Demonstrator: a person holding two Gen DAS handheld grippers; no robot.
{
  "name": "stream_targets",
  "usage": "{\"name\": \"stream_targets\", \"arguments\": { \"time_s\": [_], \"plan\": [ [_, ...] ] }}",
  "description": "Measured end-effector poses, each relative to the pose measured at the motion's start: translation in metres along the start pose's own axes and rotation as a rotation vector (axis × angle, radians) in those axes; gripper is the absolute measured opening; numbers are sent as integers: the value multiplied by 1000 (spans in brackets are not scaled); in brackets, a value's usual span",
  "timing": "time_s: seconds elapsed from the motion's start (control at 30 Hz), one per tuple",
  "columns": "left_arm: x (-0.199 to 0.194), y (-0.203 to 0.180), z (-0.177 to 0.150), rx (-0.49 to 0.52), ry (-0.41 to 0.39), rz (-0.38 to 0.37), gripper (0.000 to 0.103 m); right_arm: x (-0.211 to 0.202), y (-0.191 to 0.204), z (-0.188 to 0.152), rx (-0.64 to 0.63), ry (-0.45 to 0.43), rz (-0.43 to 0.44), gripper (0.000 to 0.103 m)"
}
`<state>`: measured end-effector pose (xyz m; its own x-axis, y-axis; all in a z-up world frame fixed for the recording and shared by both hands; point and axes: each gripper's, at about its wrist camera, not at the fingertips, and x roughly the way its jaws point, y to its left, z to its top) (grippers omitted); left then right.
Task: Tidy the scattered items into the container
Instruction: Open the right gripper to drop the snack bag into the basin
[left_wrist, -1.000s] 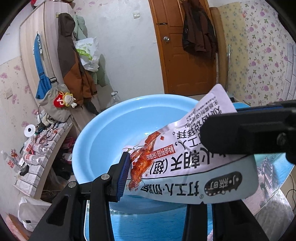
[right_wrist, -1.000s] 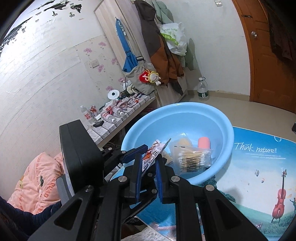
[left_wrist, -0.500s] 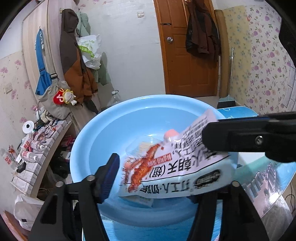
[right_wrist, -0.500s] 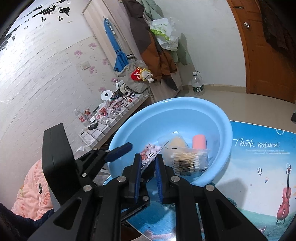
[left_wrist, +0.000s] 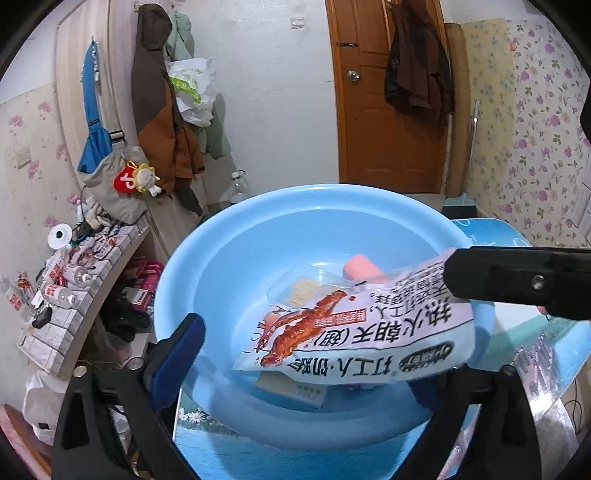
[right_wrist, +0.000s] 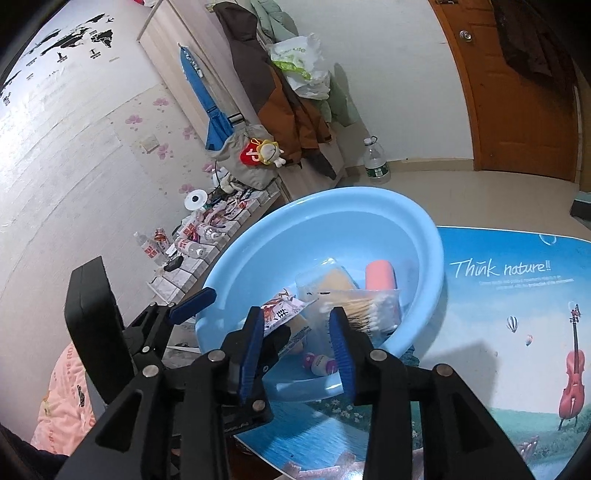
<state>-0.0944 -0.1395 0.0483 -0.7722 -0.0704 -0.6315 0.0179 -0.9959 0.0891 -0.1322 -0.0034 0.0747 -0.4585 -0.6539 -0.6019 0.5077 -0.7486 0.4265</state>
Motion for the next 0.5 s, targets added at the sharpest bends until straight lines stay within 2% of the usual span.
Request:
{"name": "stream_targets", "arguments": {
  "time_s": [0.23,0.5],
  "plan": [
    [-1,-7,2,20,3,-10,103,-6,-6,-1,23,-14,-15,38],
    [-15,-3,11,-3,-43,-16,103,-9,-14,0,49,-26,-22,38]
  ]
}}
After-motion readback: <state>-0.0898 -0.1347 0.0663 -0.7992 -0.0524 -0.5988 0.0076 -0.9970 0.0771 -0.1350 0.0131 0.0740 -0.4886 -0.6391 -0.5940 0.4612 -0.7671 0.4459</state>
